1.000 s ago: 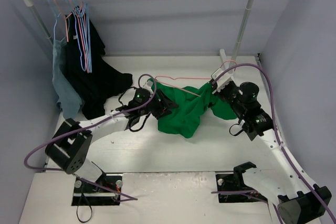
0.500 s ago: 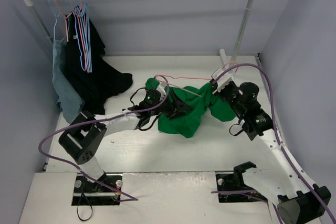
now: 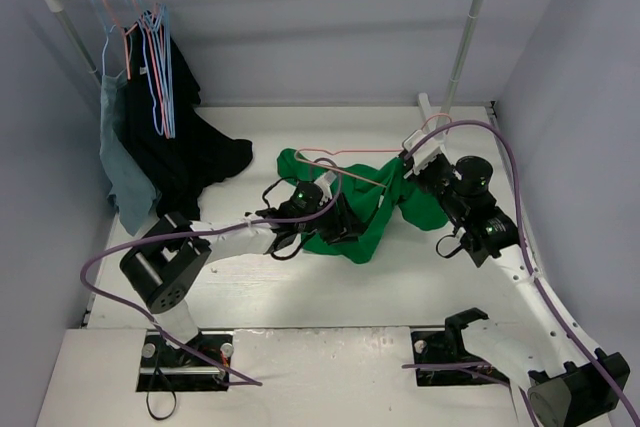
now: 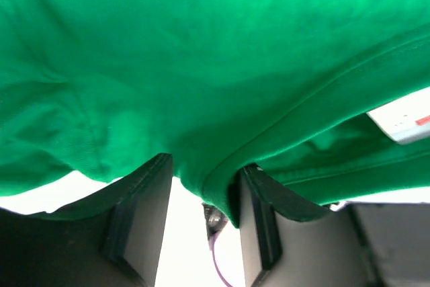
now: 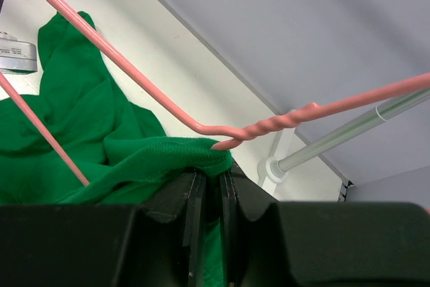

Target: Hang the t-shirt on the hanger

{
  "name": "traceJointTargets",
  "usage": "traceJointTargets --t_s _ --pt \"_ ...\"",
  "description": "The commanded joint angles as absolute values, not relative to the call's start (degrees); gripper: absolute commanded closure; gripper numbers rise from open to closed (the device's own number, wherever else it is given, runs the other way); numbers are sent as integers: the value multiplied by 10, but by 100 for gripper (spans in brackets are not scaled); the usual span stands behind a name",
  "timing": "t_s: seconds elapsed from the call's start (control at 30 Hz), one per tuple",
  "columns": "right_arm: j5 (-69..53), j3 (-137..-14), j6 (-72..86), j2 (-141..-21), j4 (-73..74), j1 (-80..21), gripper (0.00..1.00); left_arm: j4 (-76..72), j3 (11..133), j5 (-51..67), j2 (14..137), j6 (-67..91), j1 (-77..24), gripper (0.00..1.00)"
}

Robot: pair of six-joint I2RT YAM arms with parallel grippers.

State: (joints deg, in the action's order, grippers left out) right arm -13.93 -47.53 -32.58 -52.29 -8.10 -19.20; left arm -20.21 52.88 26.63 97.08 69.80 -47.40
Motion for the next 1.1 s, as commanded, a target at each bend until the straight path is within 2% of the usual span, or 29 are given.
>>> traceJointTargets --t_s 0.0,0.17,0.3,0.43,0.63,0.87,1.07 --pt "-145 -479 -322 -523 -156 -194 100 -186 567 251 955 643 -483 60" --pt "-137 -477 -322 -520 -156 -193 100 -177 565 241 958 640 -496 68" --pt "-133 -476 -320 -518 -151 -194 100 -135 565 194 943 621 -496 79" --pt "-120 -471 -325 -505 -142 -194 100 -75 569 144 908 599 -491 100" --pt "-103 -463 -336 -483 -128 -194 100 72 620 93 856 546 -442 100" --pt "-82 -458 -352 -470 -118 -193 100 179 668 99 819 498 -354 100" --pt "-72 -467 -380 -481 -93 -193 100 310 805 99 827 425 -296 100"
